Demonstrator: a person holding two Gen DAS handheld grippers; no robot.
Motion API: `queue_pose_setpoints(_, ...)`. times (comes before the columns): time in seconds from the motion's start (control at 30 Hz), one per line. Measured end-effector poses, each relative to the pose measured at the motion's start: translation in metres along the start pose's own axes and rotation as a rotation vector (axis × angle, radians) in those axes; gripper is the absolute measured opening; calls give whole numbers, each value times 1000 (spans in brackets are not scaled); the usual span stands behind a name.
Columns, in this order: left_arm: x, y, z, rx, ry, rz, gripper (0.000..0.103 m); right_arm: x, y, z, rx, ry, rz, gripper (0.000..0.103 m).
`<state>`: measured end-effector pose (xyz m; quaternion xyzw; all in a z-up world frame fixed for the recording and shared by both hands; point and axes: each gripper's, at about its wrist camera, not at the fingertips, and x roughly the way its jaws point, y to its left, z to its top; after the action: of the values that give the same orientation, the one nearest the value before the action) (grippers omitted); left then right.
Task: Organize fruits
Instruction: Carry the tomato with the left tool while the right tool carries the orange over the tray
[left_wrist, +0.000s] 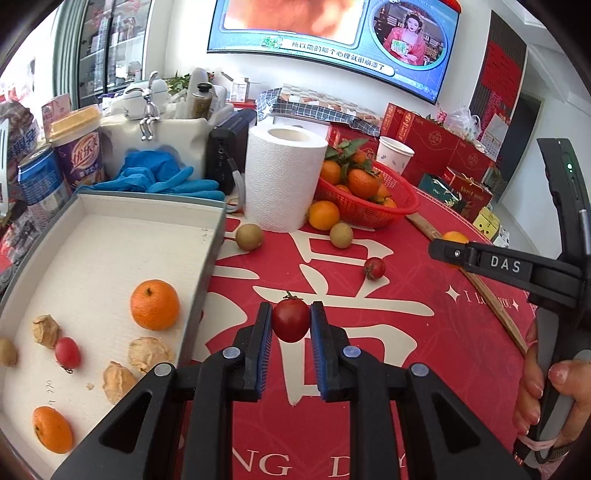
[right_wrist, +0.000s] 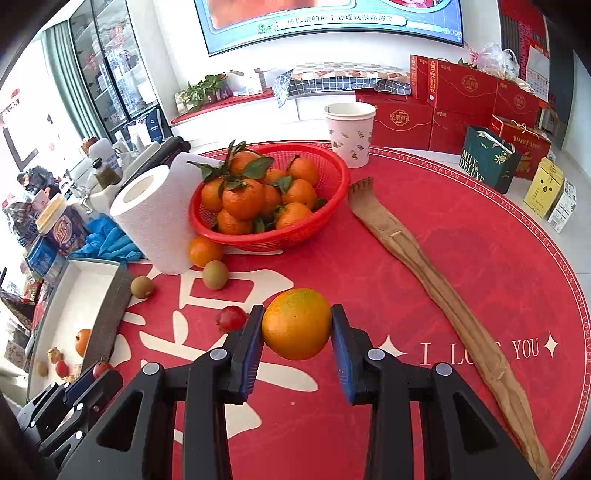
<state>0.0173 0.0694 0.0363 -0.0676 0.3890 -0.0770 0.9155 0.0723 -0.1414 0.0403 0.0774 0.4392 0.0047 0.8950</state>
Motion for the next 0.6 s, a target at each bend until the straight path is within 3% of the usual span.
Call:
queue_pose_setpoints(0.33,-25,48,9,-94,-66,68,22,-9,83,-1,-137,-9,53,36)
queue_pose_setpoints(0.6,-34,84,7,-173,-71,114,22,-5,150,-6,-239,11,121,36)
